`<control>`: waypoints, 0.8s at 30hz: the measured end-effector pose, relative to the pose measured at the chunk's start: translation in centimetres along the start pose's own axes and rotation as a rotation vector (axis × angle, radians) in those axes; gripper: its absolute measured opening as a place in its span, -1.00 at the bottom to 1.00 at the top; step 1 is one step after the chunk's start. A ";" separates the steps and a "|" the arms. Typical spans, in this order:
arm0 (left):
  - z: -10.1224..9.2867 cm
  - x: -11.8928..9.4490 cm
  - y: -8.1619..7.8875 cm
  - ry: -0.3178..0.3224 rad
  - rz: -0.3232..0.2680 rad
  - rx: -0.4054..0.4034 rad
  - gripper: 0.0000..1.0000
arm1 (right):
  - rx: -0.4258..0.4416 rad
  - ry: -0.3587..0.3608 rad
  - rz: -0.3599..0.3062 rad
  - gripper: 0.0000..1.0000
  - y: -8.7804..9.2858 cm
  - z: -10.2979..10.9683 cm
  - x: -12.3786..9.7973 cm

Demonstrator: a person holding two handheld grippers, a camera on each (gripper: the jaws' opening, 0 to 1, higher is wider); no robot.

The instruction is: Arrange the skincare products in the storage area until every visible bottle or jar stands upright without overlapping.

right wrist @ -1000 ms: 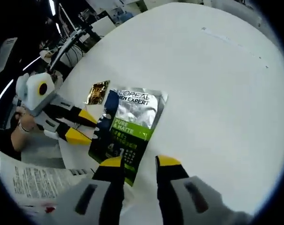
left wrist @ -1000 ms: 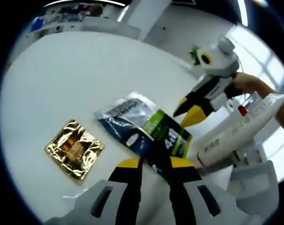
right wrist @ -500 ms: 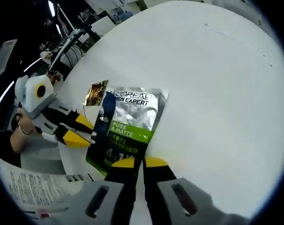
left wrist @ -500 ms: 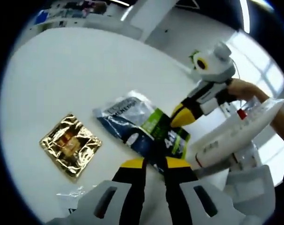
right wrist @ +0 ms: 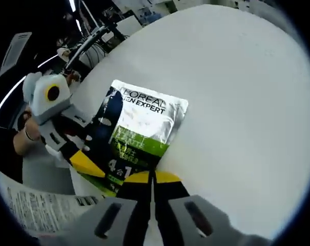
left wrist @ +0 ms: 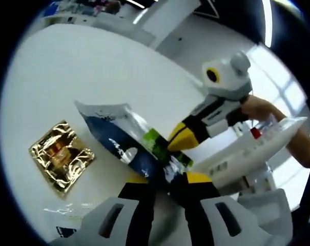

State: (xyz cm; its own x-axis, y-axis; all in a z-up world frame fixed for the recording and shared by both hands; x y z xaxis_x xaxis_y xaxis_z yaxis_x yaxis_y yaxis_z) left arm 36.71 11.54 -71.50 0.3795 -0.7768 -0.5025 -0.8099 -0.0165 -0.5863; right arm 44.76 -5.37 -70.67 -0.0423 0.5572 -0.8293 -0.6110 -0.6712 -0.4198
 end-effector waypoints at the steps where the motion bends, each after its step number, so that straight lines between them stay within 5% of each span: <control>1: -0.1 -0.1 0.0 0.000 -0.002 0.003 -0.65 | -0.019 -0.003 0.004 -0.98 0.0 0.0 0.0; 4: -0.3 -0.4 -0.3 0.007 -0.023 -0.001 -0.67 | -0.040 -0.010 -0.013 -0.98 -0.2 0.2 -0.3; 12: -0.1 -1.3 -1.6 -0.006 -0.120 0.002 -0.73 | -0.035 0.010 -0.188 -0.98 -1.4 0.3 -2.5; 16: -0.1 -1.8 -2.3 -0.012 -0.151 0.031 -0.69 | -0.007 -0.046 -0.280 -0.98 -2.0 0.9 -3.6; 24: -0.3 -3.5 -4.0 0.002 -0.264 0.015 -0.81 | -0.035 -0.035 -0.316 -0.98 -2.1 2.4 -4.9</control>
State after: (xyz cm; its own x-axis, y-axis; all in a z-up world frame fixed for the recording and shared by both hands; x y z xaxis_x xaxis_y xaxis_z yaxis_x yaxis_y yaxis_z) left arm 38.47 14.09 -67.21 0.5762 -0.7480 -0.3295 -0.6759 -0.2094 -0.7066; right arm 44.33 -5.51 -64.81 0.1174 0.7570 -0.6428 -0.5710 -0.4781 -0.6673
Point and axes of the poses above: the point that each gripper's makers call its tool centre point, and the gripper's own axes: x roughly forward along the fingers, z roughly to its left, y roughly out of its underside, the point moved 10 cm from there along -x, roughly backward along the fingers, and after that the axes turned 1 degree about y, right-handed, at the moved point
